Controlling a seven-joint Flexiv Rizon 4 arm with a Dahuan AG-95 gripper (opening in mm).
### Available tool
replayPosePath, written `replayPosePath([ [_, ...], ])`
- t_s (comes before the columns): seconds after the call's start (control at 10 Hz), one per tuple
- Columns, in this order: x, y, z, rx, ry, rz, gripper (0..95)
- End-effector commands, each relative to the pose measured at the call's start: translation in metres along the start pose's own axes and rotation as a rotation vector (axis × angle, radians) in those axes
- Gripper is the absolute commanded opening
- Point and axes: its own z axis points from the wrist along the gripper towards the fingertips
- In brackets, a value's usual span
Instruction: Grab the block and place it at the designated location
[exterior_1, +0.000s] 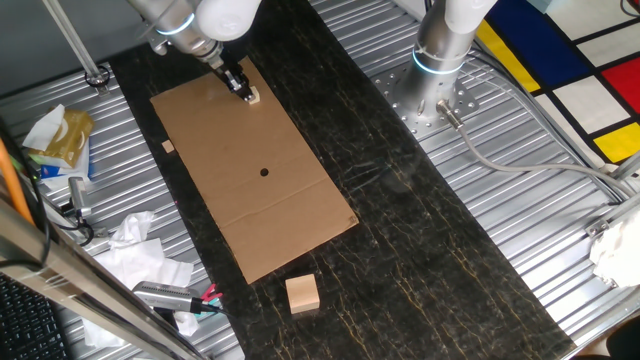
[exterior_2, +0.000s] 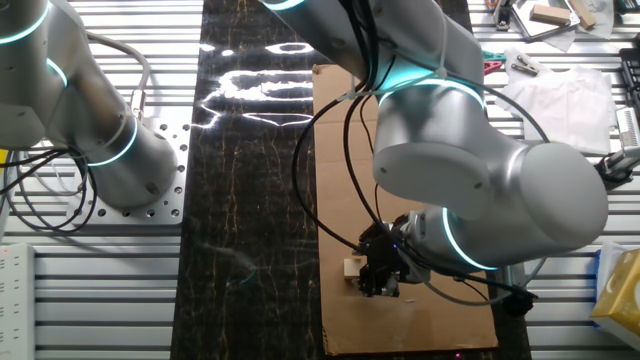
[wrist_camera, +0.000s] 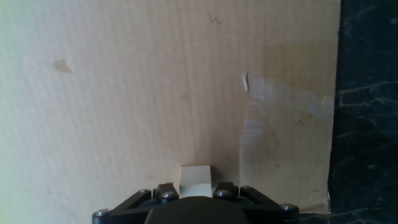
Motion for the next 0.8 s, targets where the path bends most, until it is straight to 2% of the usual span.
replayPosePath([
  [0.1,-0.0006,0.0001,0.0001,-0.007,0.003,0.003,38.0],
  [0.8,0.0016,0.0015,0.0035,-0.005,0.002,0.012,38.0],
])
